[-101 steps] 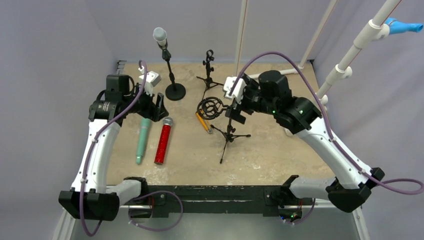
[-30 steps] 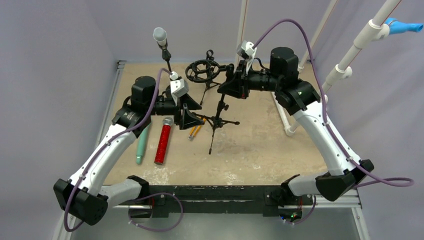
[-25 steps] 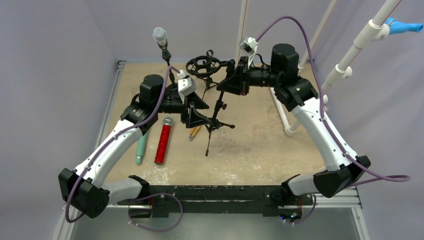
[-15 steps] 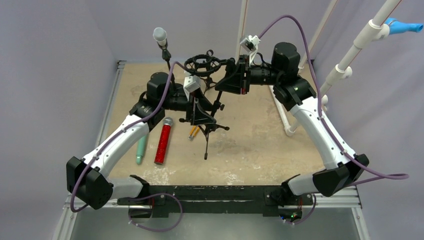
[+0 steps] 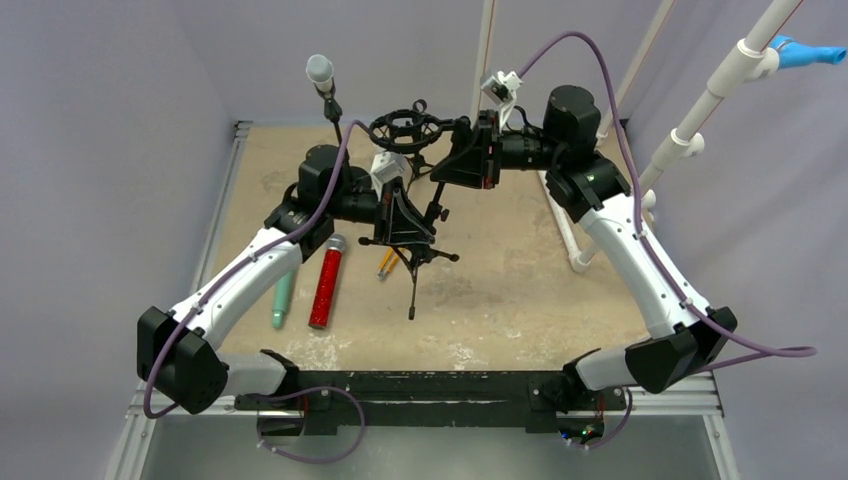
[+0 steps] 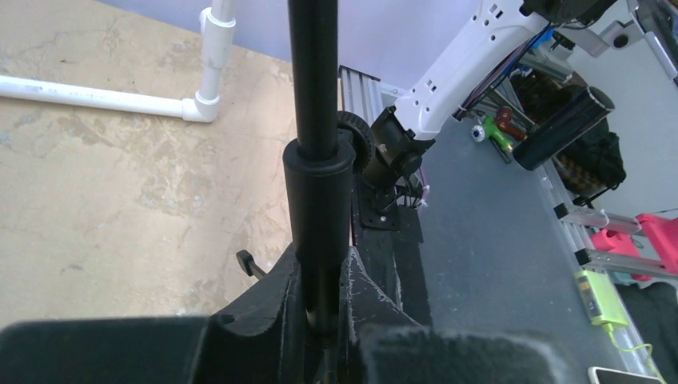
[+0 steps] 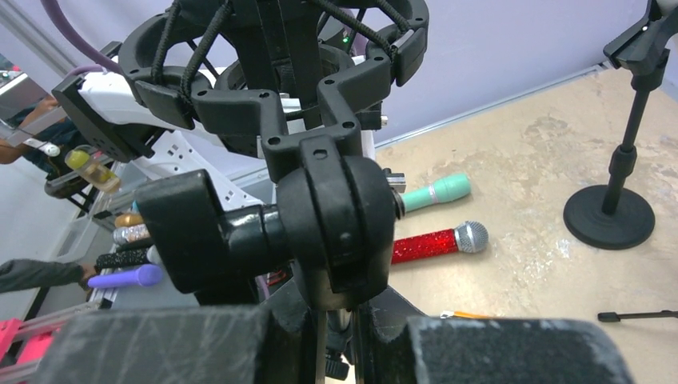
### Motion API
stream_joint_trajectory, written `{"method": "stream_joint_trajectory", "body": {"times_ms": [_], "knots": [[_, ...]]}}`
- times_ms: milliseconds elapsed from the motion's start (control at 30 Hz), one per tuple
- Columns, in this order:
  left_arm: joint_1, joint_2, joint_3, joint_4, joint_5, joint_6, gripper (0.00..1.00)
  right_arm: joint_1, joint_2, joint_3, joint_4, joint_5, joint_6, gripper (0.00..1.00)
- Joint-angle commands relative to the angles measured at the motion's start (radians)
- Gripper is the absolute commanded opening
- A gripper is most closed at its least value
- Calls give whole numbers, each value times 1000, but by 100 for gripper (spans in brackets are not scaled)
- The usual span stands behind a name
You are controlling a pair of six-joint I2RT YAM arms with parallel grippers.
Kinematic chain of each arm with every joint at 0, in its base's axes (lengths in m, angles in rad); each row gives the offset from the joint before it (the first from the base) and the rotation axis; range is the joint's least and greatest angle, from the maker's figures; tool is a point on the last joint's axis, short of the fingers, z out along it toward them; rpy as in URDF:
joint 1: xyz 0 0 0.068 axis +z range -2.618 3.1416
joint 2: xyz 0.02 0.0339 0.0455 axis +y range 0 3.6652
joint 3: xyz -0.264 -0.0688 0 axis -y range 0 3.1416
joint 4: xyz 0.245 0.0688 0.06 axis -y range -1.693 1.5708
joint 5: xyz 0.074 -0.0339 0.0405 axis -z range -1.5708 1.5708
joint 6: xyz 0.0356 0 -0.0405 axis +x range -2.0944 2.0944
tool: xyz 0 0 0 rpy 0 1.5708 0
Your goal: Remove the microphone from the stand
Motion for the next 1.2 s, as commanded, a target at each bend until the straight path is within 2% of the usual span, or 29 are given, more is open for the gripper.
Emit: {"method": "stream_joint_trajectory", "body": {"times_ms": [0, 67, 167, 300, 367, 533, 700, 967, 1167], "knots": [[-17, -6, -5, 60, 44, -23, 0, -6, -40, 1, 87, -13, 26, 0], [-16, -9, -9, 72, 42, -40, 0, -8, -45, -8, 90, -5, 29, 0], [-16, -32, -25, 97, 14, -65, 0, -15, -58, -28, 72, 7, 15, 33], [-14, -77, -38, 113, -17, -79, 0, -24, -90, -80, 16, 39, -37, 87], [-11, -87, -34, 121, -28, -93, 0, -28, -109, -131, 18, 53, -49, 94], [9, -91, -35, 179, -84, -171, 0, -41, -145, -297, 92, 66, -36, 93], [9, -74, -15, 124, -155, -157, 0, -42, -131, -352, 161, 43, 7, 86], [9, -65, -11, 74, -205, -115, 0, -41, -101, -353, 214, 15, 60, 63], [9, -54, -10, 65, -212, -104, 0, -42, -95, -364, 239, 16, 75, 42]]}}
